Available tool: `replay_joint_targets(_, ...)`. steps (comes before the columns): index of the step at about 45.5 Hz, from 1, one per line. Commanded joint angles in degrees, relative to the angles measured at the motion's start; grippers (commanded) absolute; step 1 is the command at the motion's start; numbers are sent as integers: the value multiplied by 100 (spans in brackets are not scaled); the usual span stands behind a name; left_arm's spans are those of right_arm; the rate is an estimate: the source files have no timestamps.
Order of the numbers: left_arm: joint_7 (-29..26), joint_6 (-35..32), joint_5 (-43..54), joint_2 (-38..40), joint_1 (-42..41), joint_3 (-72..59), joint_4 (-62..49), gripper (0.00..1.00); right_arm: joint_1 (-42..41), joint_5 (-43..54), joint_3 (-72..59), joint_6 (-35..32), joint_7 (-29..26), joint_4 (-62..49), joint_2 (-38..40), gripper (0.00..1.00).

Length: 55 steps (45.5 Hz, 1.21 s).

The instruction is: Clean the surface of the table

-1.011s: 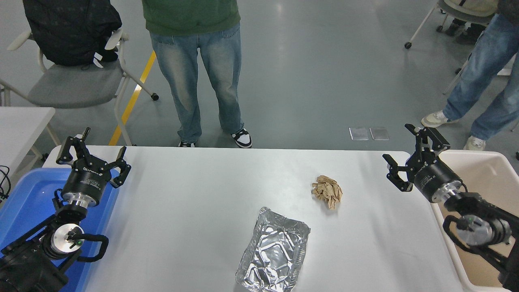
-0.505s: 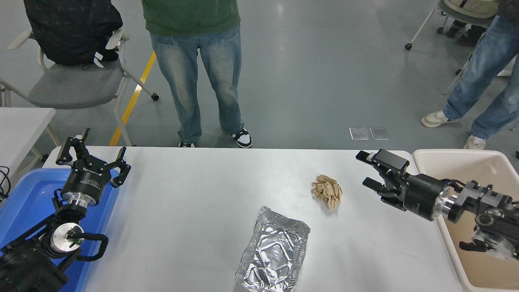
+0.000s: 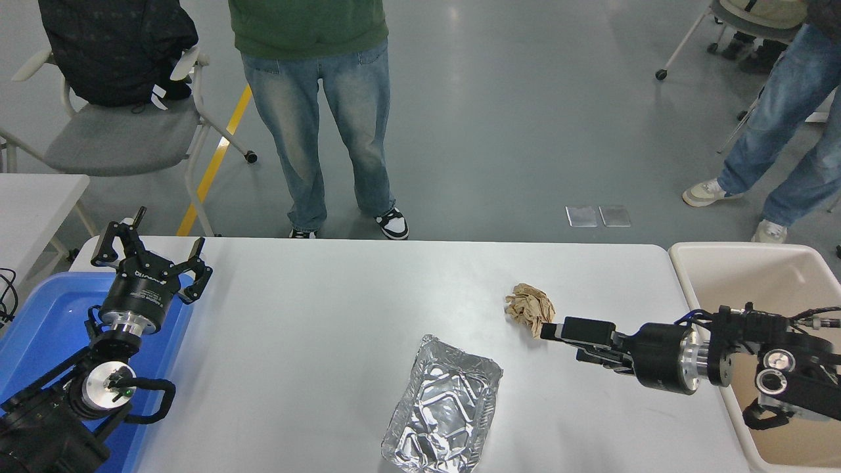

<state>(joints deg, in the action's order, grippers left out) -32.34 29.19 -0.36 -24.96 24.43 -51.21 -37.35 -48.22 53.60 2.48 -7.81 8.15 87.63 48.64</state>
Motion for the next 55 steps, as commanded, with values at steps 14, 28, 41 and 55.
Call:
replay_joint_targets(14, 0, -2, 0, 0, 0, 6, 0, 99, -1400, -2784, -942, -353, -2801, -106, -1155, 100)
replay_joint_targets(28, 0, -2, 0, 0, 0, -3, 0, 99, -725, -3461, -214, -53, -2766, -342, -1603, 100)
replay_joint_targets(41, 0, -2, 0, 0, 0, 6, 0, 99, -100, -2250, 455, -98, -2274, -827, -2236, 100)
replay_joint_targets(55, 0, 7, 0, 0, -9, 6, 0, 99, 234, -791, 271, -62, -2089, -967, -2245, 100)
